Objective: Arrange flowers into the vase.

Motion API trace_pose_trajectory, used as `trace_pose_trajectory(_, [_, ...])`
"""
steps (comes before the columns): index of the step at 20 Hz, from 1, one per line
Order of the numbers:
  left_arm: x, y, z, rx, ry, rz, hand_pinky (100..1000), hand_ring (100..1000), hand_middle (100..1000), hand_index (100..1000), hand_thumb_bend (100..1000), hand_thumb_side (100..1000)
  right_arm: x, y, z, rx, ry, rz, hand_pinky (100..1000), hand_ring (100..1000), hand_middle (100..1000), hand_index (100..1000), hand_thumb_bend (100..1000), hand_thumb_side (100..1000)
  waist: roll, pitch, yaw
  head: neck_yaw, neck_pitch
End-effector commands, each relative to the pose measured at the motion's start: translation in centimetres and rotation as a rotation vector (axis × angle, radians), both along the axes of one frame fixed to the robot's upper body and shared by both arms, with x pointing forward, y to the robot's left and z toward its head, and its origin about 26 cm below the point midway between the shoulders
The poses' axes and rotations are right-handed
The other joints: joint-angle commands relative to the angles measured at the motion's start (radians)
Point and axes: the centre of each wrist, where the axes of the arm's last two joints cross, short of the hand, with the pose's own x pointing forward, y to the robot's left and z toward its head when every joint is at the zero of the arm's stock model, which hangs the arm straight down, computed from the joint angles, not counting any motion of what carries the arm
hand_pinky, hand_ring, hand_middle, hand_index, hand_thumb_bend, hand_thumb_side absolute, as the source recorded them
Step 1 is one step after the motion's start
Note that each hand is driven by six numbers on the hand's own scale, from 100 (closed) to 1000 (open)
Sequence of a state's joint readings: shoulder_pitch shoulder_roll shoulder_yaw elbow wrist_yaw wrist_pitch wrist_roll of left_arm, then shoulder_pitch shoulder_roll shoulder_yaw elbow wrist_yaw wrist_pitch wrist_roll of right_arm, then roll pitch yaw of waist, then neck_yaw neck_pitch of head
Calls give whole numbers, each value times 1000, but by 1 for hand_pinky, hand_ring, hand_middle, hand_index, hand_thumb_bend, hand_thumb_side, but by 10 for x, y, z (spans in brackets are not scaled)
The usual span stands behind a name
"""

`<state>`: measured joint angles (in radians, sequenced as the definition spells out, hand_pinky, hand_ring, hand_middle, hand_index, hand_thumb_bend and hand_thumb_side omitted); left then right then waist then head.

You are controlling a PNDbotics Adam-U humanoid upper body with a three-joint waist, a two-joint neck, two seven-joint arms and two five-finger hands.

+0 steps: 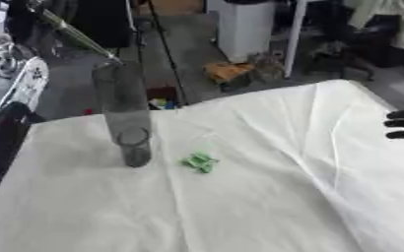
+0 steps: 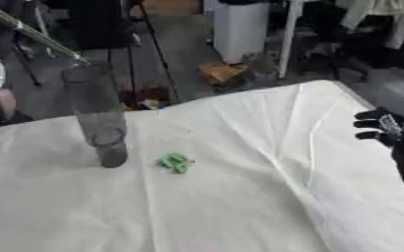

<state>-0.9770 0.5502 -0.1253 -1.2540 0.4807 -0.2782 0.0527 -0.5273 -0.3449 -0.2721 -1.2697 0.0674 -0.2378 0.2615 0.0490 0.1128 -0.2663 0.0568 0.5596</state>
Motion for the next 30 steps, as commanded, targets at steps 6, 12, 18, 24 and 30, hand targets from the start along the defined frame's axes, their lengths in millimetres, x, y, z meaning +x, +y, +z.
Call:
trace_pose_trajectory(6, [7,19,5,49,7,57,100,100,100,100,845,513,-1,-9,22,-28,-50,-4,666,735,692,699,100,891,17,1,-32,10,-18])
trace_pose_trajectory(12, [9,26,2,76,16,67,100,100,100,100,842,504,-1,-9,23,-30,-49,-2,666,735,691,699,100,892,25,-4,-39,8,-20])
trace_pose_trajectory(18, [11,30,0,116,49,87,100,100,100,100,841,536,-3,-9,22,-30,-46,-5,665,734,691,699,100,892,29,-11,-41,7,-20])
trace_pose_trajectory(24, [14,30,-3,202,99,109,100,100,100,100,856,612,-3,-8,23,-32,-46,-3,665,735,691,699,100,892,35,-17,-46,10,-22])
trace_pose_trajectory(30, [16,30,-4,262,109,143,100,100,100,100,921,631,-3,-7,24,-35,-46,0,665,734,689,697,100,892,38,-20,-54,10,-24])
